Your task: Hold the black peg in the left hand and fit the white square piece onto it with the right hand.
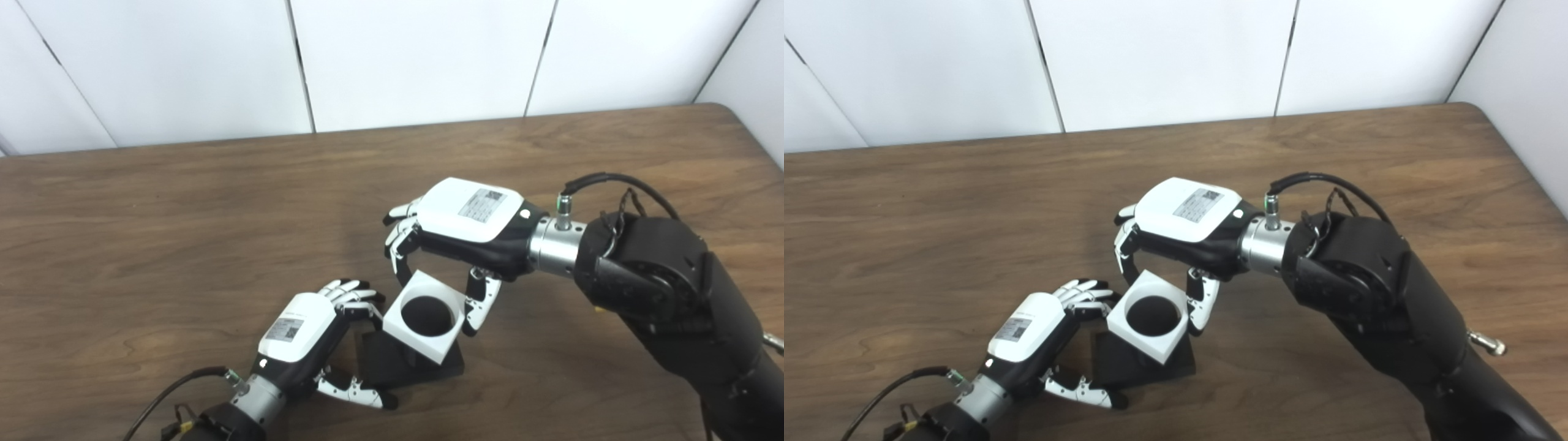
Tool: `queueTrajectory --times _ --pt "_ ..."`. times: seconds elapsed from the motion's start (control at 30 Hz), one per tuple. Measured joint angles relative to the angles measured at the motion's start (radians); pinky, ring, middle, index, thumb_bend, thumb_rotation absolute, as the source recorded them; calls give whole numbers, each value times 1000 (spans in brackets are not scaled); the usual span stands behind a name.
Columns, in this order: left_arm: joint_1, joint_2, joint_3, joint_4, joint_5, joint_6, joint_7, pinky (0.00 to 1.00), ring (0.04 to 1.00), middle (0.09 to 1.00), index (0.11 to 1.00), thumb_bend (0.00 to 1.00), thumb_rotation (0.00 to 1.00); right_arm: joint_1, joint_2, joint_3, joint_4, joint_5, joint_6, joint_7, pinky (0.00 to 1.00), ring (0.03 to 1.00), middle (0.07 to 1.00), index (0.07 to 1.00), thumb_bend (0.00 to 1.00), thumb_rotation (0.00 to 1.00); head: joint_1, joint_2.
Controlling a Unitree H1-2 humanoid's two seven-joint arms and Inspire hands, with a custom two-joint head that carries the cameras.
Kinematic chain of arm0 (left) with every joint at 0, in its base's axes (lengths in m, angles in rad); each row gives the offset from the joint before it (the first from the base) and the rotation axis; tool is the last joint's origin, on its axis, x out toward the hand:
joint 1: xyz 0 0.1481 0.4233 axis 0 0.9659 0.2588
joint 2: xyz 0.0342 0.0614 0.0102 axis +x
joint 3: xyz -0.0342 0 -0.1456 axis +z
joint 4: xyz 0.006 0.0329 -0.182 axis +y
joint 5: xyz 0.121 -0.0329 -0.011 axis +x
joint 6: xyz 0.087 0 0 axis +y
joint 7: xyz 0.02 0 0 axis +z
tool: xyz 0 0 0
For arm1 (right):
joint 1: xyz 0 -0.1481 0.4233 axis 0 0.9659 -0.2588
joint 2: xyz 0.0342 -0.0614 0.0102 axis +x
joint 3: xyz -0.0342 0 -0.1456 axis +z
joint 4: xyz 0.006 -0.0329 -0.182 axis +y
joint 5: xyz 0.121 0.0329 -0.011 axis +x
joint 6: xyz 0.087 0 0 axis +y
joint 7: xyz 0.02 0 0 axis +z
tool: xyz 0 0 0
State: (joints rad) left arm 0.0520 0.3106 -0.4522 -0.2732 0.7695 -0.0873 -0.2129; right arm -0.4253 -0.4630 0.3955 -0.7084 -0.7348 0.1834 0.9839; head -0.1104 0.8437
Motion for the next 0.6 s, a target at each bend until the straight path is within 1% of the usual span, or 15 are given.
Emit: queueTrajectory --times 0.17,0.33,0.6 --pt "0 -1 -4 -2 0 2 -1 914 902 821 490 505 49 13 1 7 21 -8 -7 1 864 912 779 483 524 131 0 0" --pt "0 -2 -6 -2 1 2 -1 917 903 823 490 505 49 16 1 6 32 -6 -31 -3 863 912 778 483 524 131 0 3" --pt "0 -2 -7 -8 1 8 -9 917 902 823 490 505 50 23 12 5 34 -6 -36 -3 847 904 769 483 524 131 2 5"
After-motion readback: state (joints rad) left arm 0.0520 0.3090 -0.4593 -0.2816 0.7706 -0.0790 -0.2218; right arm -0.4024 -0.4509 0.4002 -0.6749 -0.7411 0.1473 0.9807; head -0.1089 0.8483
